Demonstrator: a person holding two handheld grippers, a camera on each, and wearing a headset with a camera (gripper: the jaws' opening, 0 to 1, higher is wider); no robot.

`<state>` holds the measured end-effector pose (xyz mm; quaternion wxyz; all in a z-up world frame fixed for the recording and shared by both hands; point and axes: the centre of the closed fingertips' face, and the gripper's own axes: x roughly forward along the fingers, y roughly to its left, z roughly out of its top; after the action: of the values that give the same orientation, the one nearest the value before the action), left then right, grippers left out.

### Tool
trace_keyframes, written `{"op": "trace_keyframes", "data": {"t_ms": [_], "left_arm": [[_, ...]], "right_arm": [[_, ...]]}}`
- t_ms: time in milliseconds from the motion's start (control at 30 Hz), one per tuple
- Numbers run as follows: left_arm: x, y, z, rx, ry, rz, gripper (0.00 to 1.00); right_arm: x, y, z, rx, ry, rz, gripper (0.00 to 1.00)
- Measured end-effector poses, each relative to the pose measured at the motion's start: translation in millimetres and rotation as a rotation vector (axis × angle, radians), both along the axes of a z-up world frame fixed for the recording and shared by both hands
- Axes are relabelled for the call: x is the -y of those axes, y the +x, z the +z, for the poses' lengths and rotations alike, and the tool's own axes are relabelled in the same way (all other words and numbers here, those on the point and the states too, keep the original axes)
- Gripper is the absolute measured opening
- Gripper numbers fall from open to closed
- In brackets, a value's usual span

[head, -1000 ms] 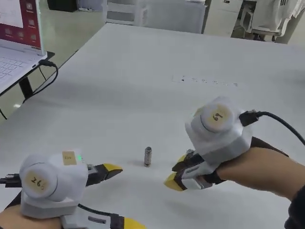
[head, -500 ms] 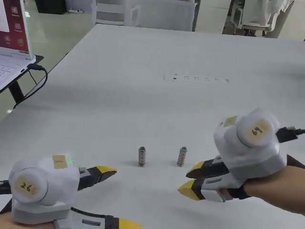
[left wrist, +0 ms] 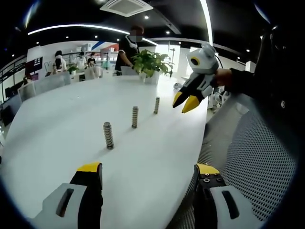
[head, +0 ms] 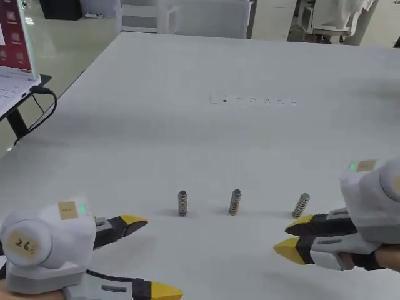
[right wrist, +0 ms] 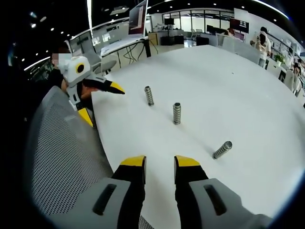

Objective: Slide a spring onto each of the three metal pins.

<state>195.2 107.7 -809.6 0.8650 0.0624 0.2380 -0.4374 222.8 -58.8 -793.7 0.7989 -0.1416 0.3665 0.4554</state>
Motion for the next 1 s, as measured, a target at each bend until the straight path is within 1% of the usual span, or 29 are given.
{"op": "trace_keyframes", "data": {"t_ms": [100,167,233,267,333,433,467,600,667,767,833,867,933,1000], "left_arm": [[-0.9,-0.3,2.7,0.001,-0.006,0.006,0.75],[-2.0,0.2,5.0,0.004,-0.011,0.013,0.75],[-2.1,0.4,6.6,0.004,-0.019,0.018,0.75],[-2.3,0.6,7.4,0.004,-0.023,0.021,0.75],[-2.8,0.8,8.3,0.003,-0.024,0.025,0.74],[-3.3,1.2,10.3,0.004,-0.031,0.030,0.74],[-3.8,1.3,10.5,0.004,-0.030,0.032,0.74],[-4.4,0.9,13.7,0.006,-0.032,0.036,0.74],[-4.4,0.8,14.8,0.006,-0.036,0.039,0.74],[-5.2,1.7,18.5,0.002,-0.067,0.053,0.74],[-5.5,2.0,19.0,0.002,-0.070,0.056,0.74],[-5.3,1.9,19.5,0.001,-0.071,0.056,0.74],[-4.9,1.9,20.4,0.000,-0.077,0.058,0.75],[-5.3,1.9,20.2,-0.002,-0.075,0.059,0.75]], "right_arm": [[9.7,2.1,5.4,0.010,0.015,-0.023,0.22],[19.6,4.4,8.0,0.031,0.023,-0.041,0.22],[26.7,5.2,9.2,0.037,0.031,-0.054,0.22],[31.6,6.4,10.1,0.049,0.041,-0.066,0.23],[39.4,6.3,10.0,0.050,0.056,-0.083,0.24],[48.3,7.8,10.2,0.071,0.070,-0.105,0.26],[52.6,7.4,9.8,0.069,0.081,-0.115,0.27],[64.1,4.8,8.5,0.087,0.101,-0.138,0.29],[66.9,3.2,8.7,0.096,0.113,-0.141,0.31],[67.5,2.0,13.5,0.141,0.147,-0.126,0.33],[67.5,1.6,14.9,0.152,0.158,-0.121,0.35],[67.4,2.0,17.1,0.178,0.169,-0.110,0.36],[67.6,1.7,18.8,0.203,0.173,-0.094,0.38],[67.9,2.3,20.3,0.224,0.181,-0.088,0.43]]}}
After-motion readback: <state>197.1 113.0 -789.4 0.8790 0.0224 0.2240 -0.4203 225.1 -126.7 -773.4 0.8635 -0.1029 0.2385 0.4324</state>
